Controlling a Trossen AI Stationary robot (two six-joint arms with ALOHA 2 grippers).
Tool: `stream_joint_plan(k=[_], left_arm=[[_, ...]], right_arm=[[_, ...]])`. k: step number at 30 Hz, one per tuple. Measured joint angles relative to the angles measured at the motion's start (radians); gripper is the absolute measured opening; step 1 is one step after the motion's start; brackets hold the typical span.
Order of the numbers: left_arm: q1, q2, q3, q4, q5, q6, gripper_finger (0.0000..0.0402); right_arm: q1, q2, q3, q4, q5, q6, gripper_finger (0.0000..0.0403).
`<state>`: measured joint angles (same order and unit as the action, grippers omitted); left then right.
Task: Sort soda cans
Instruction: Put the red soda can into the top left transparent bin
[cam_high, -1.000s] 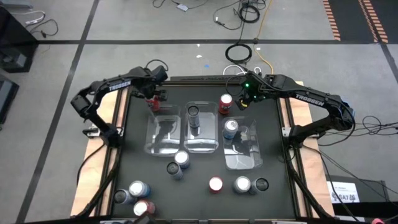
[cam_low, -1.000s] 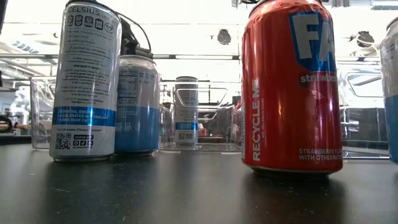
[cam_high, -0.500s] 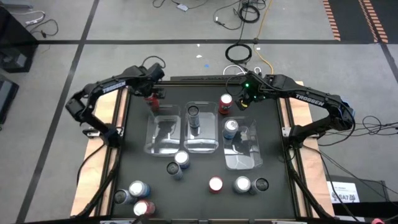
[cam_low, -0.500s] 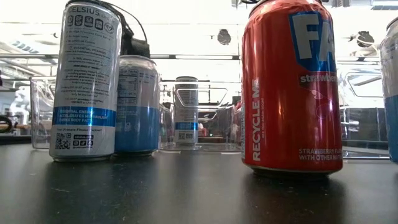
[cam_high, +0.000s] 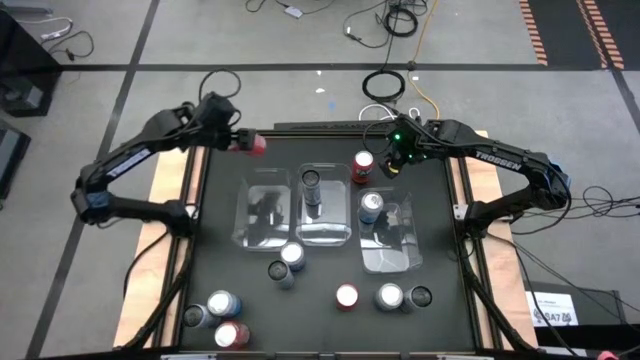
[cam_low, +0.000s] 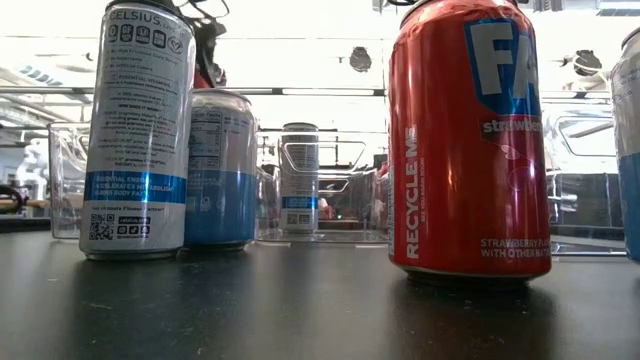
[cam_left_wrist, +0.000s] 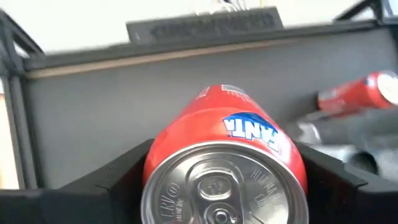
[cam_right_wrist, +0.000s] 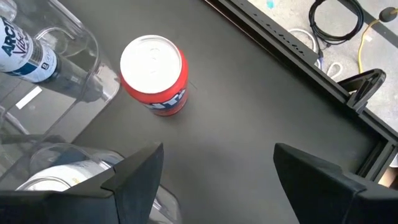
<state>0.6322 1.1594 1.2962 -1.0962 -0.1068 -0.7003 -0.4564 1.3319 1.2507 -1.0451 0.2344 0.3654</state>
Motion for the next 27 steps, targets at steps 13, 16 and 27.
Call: stream_joint_plan(k=[13,16,27], left_arm=[[-0.306,0.096,0.003,-0.09,-0.047,-0.26,0.0314],[-0.346,0.159,0.003,-0.089,-0.051,-0.282,0.0316],[-0.386,0.4,0.003,-0.016,-0.051,-0.342,0.0329]], right_arm=[[0.0,0.0,0.0,0.014,0.0,-0.023,0.0299],[0.0,0.0,0.0,0.017,-0.001,-0.023,0.0299],[0.0,0.0,0.0,0.017,-0.004,-0.038,0.0299]])
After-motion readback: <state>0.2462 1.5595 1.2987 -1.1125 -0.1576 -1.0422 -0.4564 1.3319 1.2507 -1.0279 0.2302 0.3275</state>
